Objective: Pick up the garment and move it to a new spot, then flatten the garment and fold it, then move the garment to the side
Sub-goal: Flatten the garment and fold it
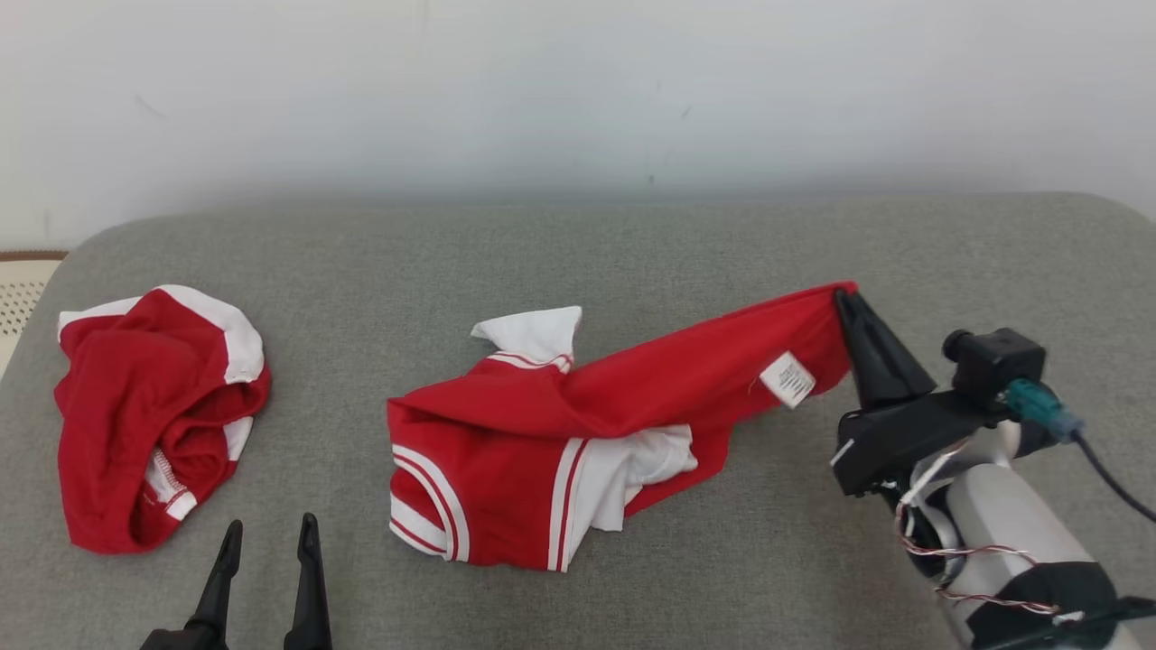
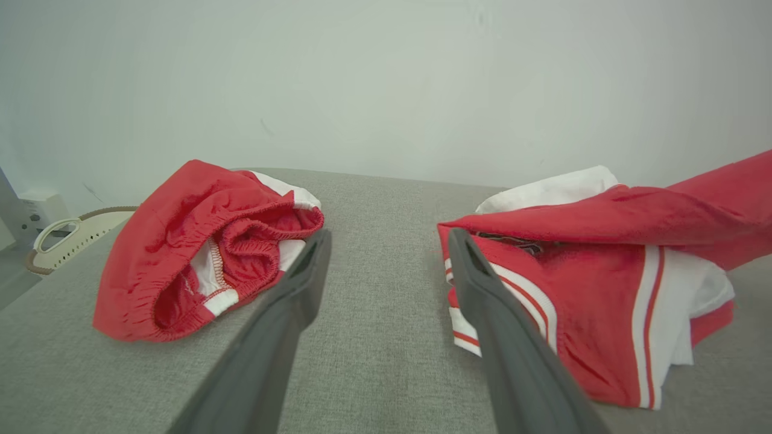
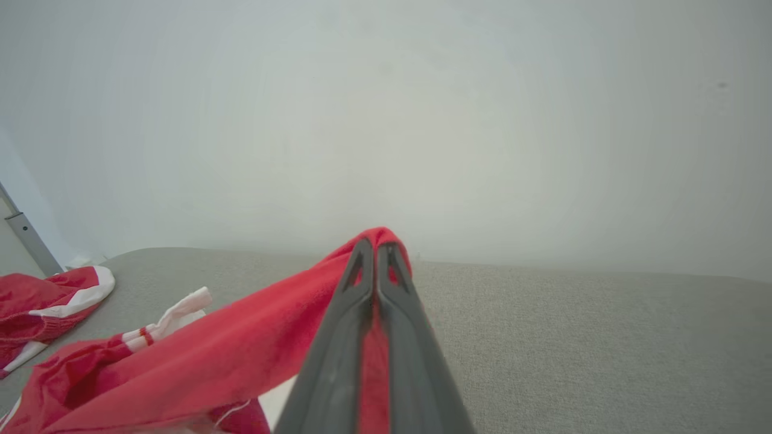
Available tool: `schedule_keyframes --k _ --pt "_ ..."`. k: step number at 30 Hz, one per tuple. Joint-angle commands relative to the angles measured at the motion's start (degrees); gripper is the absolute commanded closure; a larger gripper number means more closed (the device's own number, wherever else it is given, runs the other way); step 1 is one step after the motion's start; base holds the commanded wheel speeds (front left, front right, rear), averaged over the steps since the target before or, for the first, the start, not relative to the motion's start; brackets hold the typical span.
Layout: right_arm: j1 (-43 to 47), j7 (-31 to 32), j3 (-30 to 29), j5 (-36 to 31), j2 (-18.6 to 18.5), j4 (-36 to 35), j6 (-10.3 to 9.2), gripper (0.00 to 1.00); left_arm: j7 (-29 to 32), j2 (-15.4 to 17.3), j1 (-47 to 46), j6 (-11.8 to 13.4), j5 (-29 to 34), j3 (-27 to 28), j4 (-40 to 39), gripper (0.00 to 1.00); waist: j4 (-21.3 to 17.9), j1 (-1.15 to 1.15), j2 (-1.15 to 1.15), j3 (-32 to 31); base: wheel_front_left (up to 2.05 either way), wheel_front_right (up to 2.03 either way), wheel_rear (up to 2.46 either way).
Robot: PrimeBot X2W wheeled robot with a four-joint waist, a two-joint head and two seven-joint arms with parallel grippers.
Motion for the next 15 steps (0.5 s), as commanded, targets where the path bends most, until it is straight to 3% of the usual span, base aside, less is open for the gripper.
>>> schedule_keyframes --k 1,8,15 --pt "0.9 0.3 -0.5 -0.3 -0.7 -1.1 0.02 1.0 -0.2 0.0 0.9 -0.1 0.6 0.1 0.1 0.0 -0.3 0.0 0.0 -0.3 0.0 0.0 0.0" --pt "6.1 6.9 -8.1 -3.3 -2.6 -14.1 0.02 1.0 -0.2 0.0 1.1 0.0 0.1 0.2 0.1 0.0 -0.8 0.0 0.0 -0.5 0.0 0.0 0.0" --pt "11.1 12.5 -16.4 -6.5 -2.2 -23.8 0.02 1.0 -0.2 0.0 0.4 0.0 -0.5 -0.1 0.1 0.0 -0.5 0.0 0.0 0.1 0.0 0.0 0.0"
